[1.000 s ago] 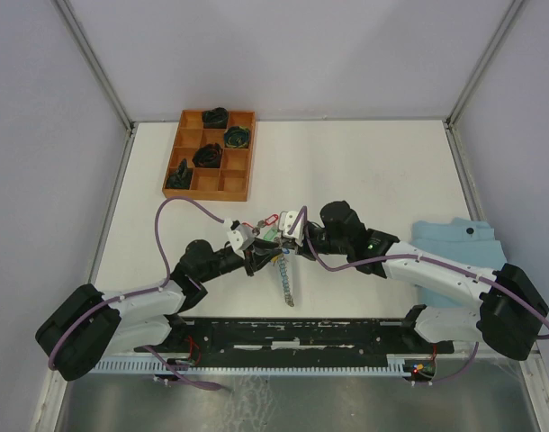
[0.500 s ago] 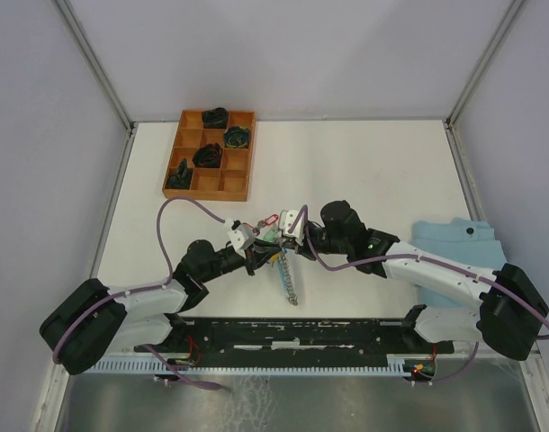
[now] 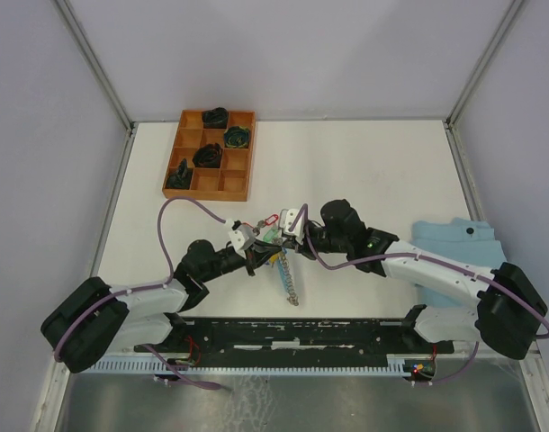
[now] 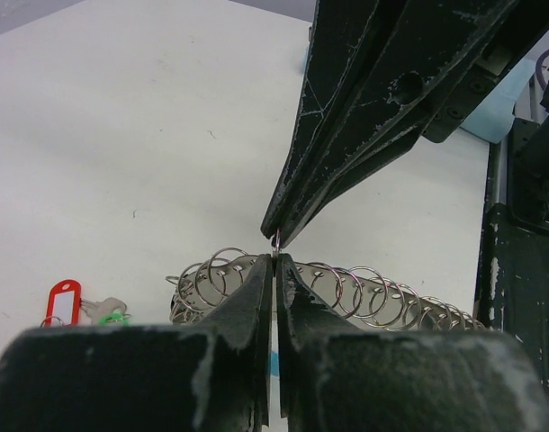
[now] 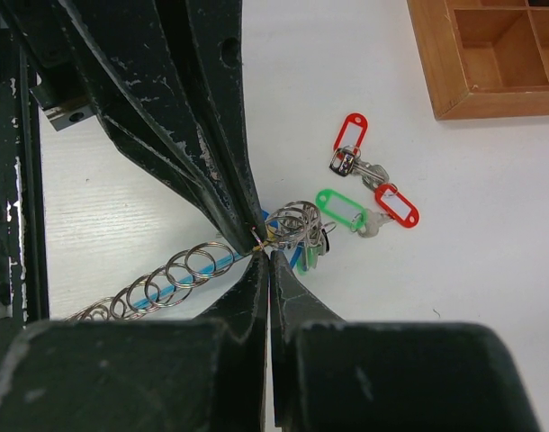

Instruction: Put the keys on the keyring

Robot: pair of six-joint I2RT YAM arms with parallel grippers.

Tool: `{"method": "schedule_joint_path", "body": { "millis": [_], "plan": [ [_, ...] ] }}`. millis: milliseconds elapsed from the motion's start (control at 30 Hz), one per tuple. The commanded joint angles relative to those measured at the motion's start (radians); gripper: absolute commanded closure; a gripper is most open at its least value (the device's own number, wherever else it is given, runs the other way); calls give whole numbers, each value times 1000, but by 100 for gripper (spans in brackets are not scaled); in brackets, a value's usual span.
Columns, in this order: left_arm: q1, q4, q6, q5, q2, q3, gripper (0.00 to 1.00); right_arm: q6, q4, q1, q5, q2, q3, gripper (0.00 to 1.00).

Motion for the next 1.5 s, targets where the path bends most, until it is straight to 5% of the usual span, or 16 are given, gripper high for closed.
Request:
{"method": "schedule_joint_path", "body": {
  "millis": [0,567,1067,1467],
  "plan": [
    [1,85,0,24,-6,3,97,13,48,5,-61,15,37,99],
    [1,-52,22,-124,-265,-135,97,237,-177,-117,41,12,240,53],
    [1,-182,44,-493,-615,-253,97,404,-161,-111,193,517,477,50],
    [1,-175,54,-548,-586,-252,97,444,-179,-60,337,738,631,50]
  ]
}}
